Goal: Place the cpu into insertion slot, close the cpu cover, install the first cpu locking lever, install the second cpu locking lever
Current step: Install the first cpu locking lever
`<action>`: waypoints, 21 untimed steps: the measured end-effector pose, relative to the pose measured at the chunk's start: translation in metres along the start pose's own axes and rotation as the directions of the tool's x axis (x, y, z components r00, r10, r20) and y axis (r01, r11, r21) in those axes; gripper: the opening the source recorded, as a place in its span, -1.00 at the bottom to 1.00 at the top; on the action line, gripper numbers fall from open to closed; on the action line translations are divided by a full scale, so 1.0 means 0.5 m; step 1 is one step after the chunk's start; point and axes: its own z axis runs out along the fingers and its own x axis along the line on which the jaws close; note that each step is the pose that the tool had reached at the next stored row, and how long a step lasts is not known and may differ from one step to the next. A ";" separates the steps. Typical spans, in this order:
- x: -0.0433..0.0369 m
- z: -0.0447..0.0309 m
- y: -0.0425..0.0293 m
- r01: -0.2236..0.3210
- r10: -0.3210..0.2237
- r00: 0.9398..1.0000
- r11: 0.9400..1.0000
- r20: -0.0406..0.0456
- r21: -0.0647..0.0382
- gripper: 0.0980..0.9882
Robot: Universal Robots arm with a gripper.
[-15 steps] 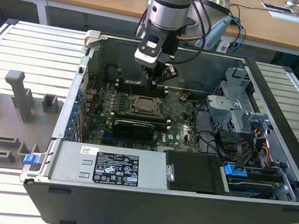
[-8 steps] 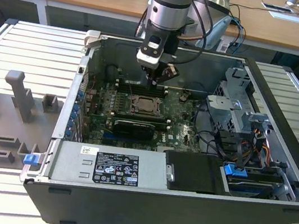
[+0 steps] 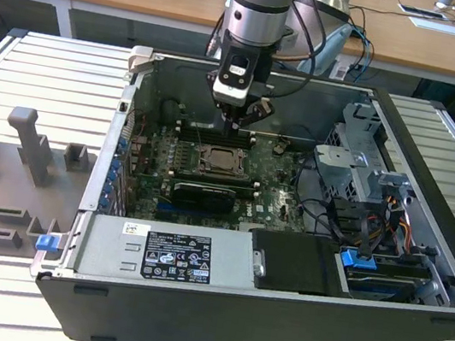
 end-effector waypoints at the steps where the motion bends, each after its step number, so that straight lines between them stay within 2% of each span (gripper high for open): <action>1: 0.000 0.000 0.000 0.004 -0.004 1.000 1.000 0.000 0.000 -0.98; 4: 0.000 0.000 0.000 0.032 -0.032 0.999 0.999 0.000 0.000 -0.98; 7: 0.000 0.000 0.000 0.107 -0.107 0.994 0.994 -0.001 -0.001 -0.98; 9: 0.000 0.000 0.000 0.172 -0.172 0.985 0.985 -0.001 -0.002 -0.98; 10: 0.000 0.000 0.000 0.185 -0.185 0.983 0.983 -0.001 -0.002 -0.98; 21: 0.000 0.000 0.000 0.254 -0.254 0.967 0.967 -0.001 -0.003 -0.98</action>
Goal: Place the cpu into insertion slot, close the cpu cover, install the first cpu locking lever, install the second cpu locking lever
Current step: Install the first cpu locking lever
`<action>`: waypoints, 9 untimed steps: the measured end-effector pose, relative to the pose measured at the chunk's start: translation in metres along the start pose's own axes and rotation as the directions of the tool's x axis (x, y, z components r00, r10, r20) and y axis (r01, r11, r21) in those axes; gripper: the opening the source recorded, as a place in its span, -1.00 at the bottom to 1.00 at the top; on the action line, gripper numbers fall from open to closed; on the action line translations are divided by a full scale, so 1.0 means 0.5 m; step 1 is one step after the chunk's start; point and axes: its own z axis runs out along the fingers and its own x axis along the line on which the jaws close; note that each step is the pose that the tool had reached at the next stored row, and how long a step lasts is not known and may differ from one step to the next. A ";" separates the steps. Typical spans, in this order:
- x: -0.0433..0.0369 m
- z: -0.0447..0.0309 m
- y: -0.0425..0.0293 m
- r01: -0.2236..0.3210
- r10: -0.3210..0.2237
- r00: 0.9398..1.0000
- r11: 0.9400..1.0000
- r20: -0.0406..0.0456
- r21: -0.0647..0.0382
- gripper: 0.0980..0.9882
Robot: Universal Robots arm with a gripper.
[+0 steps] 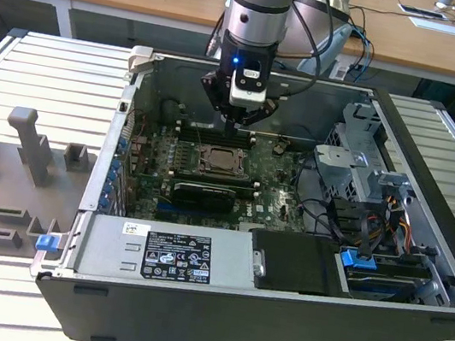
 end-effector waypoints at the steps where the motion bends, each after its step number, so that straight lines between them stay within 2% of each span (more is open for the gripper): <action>1: 0.000 0.000 0.000 0.013 -0.013 1.000 1.000 0.000 0.000 -0.98; 2: 0.000 0.000 0.000 0.043 -0.043 0.999 0.999 0.000 0.000 -0.98; 4: 0.000 0.000 0.000 0.058 -0.058 0.998 0.998 0.000 -0.001 -0.98; 6: 0.000 0.000 0.000 0.105 -0.105 0.995 0.995 -0.001 -0.001 -0.98; 9: 0.000 0.000 0.000 0.133 -0.133 0.991 0.991 -0.001 -0.001 -0.98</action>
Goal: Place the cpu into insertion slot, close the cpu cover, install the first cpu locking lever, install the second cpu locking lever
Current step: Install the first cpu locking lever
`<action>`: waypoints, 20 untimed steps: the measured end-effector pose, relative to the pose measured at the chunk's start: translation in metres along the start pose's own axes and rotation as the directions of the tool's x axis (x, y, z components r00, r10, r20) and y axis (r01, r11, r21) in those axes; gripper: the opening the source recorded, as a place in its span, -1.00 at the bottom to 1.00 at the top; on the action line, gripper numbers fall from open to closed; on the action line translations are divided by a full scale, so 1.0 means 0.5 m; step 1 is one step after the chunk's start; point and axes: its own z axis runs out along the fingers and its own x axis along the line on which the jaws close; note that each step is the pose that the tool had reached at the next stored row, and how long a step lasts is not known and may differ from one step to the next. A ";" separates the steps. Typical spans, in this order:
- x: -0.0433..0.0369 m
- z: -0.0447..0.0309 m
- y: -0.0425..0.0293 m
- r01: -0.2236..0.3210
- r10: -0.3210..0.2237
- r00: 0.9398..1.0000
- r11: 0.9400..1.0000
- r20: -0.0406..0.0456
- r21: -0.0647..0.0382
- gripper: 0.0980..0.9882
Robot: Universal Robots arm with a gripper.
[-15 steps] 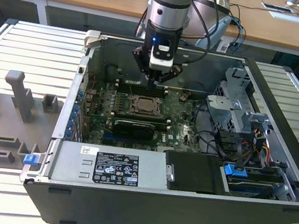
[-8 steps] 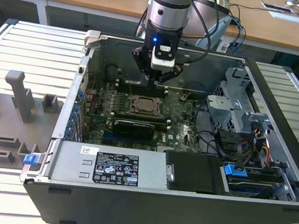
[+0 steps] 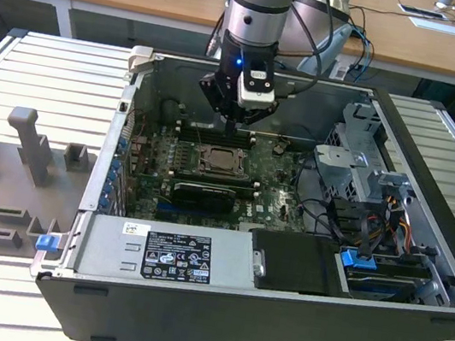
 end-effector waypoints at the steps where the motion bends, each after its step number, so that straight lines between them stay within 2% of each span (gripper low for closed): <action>1: 0.000 0.000 0.000 0.006 -0.006 1.000 1.000 0.000 0.000 -0.98; 4: 0.000 0.000 0.000 0.027 -0.027 1.000 1.000 0.000 0.000 -0.98; 6: 0.000 0.000 0.000 0.065 -0.065 0.998 0.998 0.000 -0.001 -0.98; 13: 0.000 0.000 0.000 0.202 -0.202 0.979 0.979 -0.001 -0.002 -0.98; 15: 0.000 0.000 0.000 0.246 -0.246 0.969 0.969 -0.001 -0.003 -0.98; 18: 0.005 0.001 -0.002 0.260 -0.260 0.966 0.966 -0.001 -0.003 -0.98; 19: 0.010 0.001 -0.004 0.261 -0.261 0.965 0.965 -0.001 -0.004 -0.98; 20: 0.022 0.001 -0.009 0.261 -0.261 0.965 0.965 0.000 -0.005 -0.98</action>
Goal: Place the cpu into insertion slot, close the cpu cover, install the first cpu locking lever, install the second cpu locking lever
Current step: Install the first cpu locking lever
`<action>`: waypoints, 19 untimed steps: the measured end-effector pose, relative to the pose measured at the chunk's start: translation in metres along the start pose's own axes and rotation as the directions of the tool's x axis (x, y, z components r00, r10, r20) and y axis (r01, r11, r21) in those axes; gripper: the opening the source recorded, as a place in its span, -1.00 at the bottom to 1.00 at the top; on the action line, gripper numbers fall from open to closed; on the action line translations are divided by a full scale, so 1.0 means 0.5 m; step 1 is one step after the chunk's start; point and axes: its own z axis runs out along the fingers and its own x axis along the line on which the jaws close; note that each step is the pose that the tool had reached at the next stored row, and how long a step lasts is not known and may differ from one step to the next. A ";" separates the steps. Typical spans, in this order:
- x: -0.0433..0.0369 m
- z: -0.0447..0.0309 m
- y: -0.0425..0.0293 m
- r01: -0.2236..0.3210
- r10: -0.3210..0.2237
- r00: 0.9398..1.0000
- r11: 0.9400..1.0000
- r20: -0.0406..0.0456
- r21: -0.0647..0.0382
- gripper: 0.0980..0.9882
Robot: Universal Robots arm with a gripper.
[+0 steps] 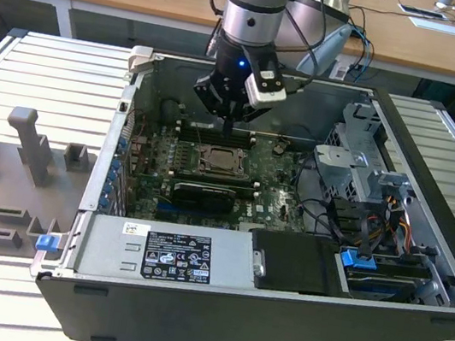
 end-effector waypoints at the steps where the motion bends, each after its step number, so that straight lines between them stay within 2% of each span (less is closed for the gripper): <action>1: 0.009 0.000 -0.001 0.000 0.000 1.000 1.000 0.000 -0.001 -0.98; 4: 0.030 0.000 -0.004 0.001 -0.001 1.000 1.000 0.000 -0.004 -0.98; 9: 0.032 0.003 -0.004 0.075 -0.075 0.997 0.997 -0.001 -0.005 -0.98; 10: 0.036 0.004 -0.004 0.078 -0.079 0.997 0.997 -0.001 -0.006 -0.98; 13: 0.074 0.006 -0.007 0.081 -0.081 0.997 0.997 -0.001 -0.007 -0.98; 19: 0.123 0.007 -0.008 0.083 -0.083 0.997 0.996 -0.001 -0.012 -0.98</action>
